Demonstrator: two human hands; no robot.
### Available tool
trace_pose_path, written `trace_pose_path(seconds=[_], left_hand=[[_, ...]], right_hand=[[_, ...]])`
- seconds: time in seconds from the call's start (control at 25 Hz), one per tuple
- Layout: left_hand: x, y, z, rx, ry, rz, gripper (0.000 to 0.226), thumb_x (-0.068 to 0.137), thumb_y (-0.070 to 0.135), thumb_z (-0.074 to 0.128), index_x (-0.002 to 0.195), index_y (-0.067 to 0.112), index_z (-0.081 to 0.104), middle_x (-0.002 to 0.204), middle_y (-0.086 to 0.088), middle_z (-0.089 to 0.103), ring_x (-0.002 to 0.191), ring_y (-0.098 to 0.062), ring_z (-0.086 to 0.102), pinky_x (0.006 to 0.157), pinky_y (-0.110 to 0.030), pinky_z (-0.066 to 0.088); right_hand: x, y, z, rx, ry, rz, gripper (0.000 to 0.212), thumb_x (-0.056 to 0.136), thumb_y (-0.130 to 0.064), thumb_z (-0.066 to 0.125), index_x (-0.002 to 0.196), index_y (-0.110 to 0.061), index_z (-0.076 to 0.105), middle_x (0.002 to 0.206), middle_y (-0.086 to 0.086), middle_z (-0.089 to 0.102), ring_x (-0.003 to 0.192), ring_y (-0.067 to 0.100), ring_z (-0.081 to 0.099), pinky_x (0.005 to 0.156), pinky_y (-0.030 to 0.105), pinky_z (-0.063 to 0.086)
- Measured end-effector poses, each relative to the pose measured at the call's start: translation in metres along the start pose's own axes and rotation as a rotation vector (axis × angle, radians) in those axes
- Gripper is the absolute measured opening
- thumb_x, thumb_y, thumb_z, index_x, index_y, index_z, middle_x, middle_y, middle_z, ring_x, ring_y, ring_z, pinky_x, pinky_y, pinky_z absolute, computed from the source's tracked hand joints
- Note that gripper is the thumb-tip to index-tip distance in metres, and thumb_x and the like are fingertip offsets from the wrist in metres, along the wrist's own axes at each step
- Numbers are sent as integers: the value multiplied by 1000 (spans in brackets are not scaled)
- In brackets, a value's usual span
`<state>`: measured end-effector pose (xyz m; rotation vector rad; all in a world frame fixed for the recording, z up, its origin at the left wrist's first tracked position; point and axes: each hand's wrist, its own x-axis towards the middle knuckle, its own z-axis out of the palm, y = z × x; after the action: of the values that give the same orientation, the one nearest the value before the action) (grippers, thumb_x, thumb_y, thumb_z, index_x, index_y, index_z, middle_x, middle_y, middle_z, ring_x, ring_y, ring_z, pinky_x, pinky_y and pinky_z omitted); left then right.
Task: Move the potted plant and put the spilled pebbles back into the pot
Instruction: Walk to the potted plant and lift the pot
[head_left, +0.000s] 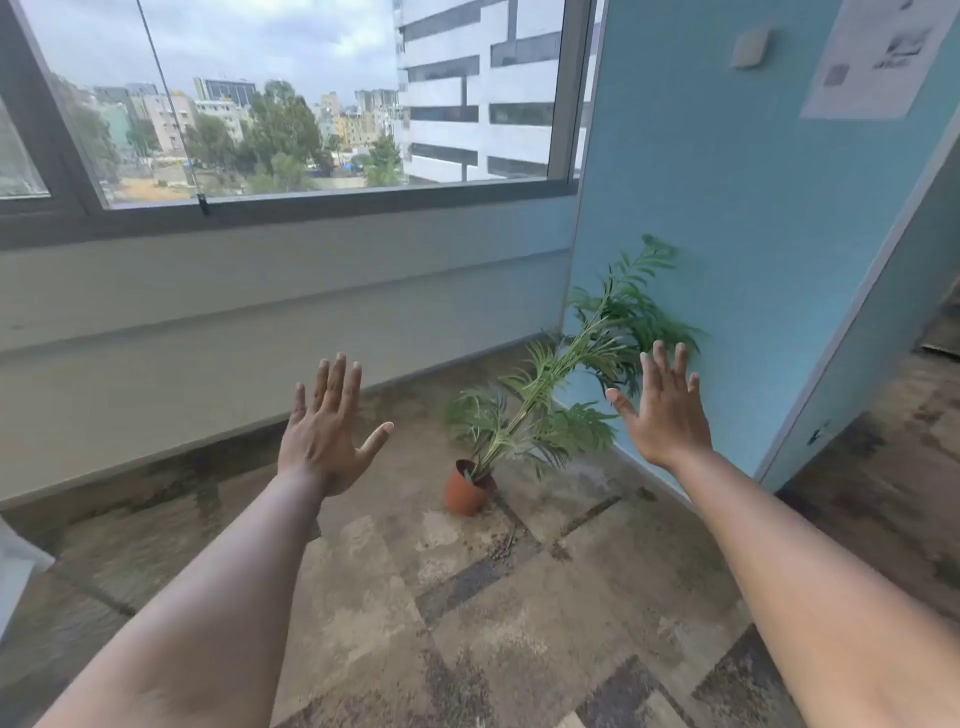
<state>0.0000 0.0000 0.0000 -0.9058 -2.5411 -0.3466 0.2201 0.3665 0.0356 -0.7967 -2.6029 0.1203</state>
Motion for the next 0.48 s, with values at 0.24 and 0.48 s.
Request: trace_pose_path(seconds=[0.24,0.48], left_hand=[[-57,-41,79,69,-264,-78,82,93,66,21,154,20,-6,161,-1,-15,148,-20,-18,121,-46,-2],[-58,-121,138,68,-401,-188,78,94,64,18,153,21,-8,161,1,-14,147,-18,-19,121,-44,-2]], right_hand=[[-34,1,100,-91,-331,87,84,95,-64,21,157,-9,5,165,9,-8,149,28,-20,122,52,1],[-18,-20,177,-136,-437,169,82,95,-66,20,157,-12,11,165,8,-3,150,27,-16,121,53,1]])
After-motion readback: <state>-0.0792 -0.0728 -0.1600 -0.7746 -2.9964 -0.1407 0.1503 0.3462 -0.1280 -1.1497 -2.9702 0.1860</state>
